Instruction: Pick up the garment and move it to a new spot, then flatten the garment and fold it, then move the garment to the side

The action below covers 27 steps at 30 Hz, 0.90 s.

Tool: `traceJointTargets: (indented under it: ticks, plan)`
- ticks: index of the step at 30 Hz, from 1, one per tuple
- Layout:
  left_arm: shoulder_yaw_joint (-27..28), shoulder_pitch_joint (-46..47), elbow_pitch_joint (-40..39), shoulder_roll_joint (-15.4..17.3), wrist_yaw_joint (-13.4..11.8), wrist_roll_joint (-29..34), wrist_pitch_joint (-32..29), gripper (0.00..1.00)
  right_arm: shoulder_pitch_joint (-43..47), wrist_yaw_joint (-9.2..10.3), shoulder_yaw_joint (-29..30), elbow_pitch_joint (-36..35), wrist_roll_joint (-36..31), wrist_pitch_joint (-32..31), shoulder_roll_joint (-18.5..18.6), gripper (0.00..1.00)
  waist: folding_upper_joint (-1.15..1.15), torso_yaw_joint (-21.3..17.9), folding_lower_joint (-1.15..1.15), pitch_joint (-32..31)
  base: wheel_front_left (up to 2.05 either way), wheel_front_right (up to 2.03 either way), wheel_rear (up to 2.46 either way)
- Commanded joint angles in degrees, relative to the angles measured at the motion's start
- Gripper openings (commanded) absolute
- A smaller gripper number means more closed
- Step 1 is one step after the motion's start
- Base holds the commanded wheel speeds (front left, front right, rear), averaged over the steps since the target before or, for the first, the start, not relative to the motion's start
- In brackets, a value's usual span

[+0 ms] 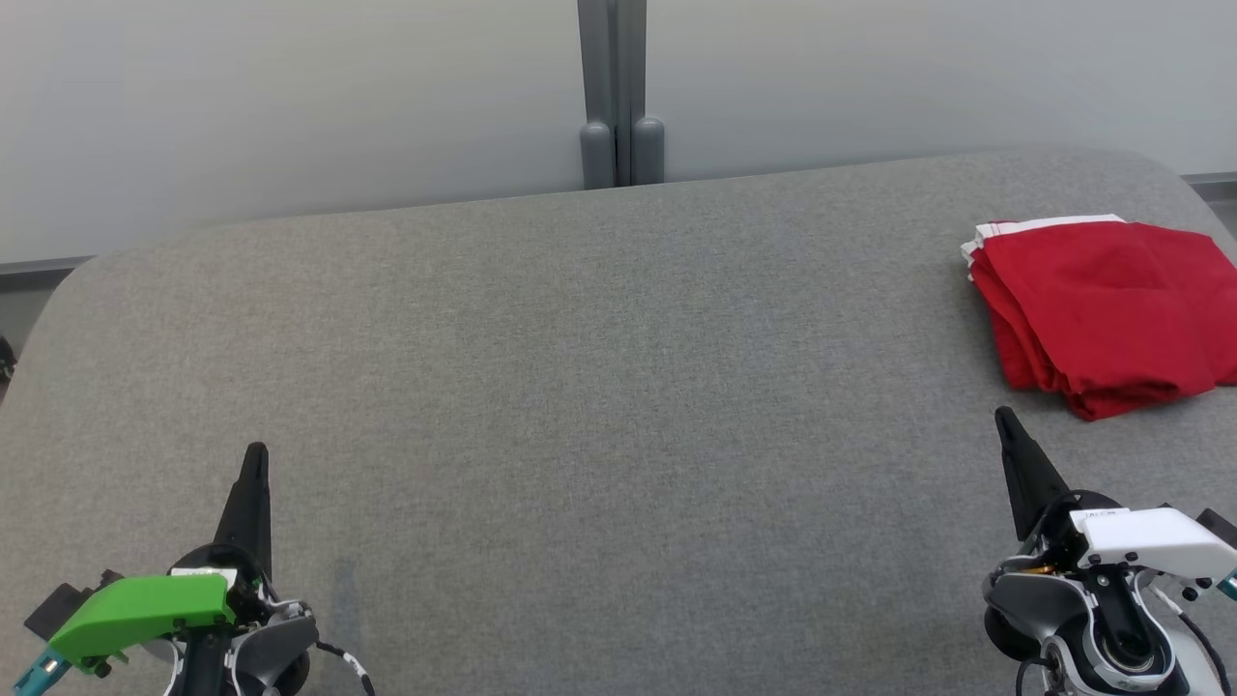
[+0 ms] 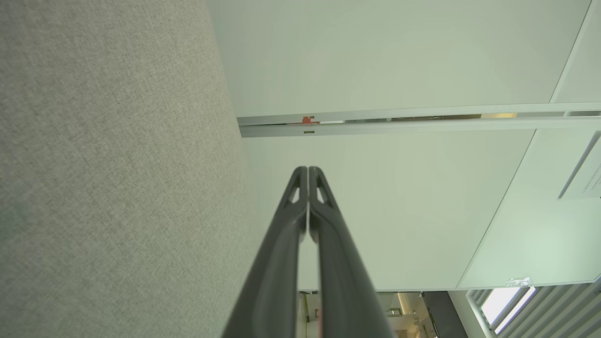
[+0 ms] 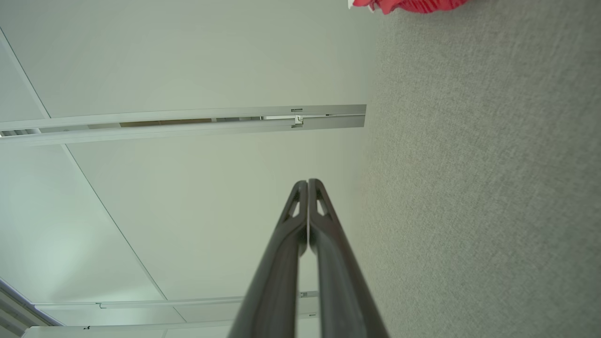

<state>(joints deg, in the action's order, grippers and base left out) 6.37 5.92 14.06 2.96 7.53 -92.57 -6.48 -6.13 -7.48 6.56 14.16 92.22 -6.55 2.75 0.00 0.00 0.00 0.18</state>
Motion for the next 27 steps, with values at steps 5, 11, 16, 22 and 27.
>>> traceJointTargets:
  ticks: [5, 11, 16, 22, 27]
  plan:
    - [0.22, 0.68, -0.04, 0.06, -0.08, 0.13, -0.14, 0.0, -0.31, -0.02, -0.05, -0.24, 0.37, -0.19, 0.24, 0.0, 0.0, 0.0, 0.0, 0.0, 0.0, 0.0, 0.0]
    - [0.22, 0.68, -0.06, 0.05, -0.08, 0.15, -0.17, 0.0, -0.31, -0.02, -0.06, -0.24, 0.37, -0.18, 0.24, 0.0, 0.0, 0.0, 0.0, 0.0, 0.0, 0.0, 0.0]
    - [0.23, 0.69, -0.06, 0.04, -0.08, 0.17, -0.18, 0.0, -0.31, -0.02, -0.06, -0.24, 0.37, -0.18, 0.24, 0.0, 0.0, 0.0, 0.0, 0.0, 0.0, 0.0, 0.0]
    - [0.24, 0.69, -0.04, 0.04, -0.08, 0.18, -0.2, 0.0, -0.31, -0.02, -0.06, -0.24, 0.38, -0.18, 0.24, 0.0, 0.0, 0.0, 0.0, 0.0, 0.0, 0.0, 0.0]
    - [0.25, 0.69, -0.04, 0.03, -0.08, 0.19, -0.21, 0.0, -0.3, -0.02, -0.06, -0.24, 0.38, -0.18, 0.24, 0.0, 0.0, 0.0, 0.0, 0.0, 0.0, 0.0, 0.0]
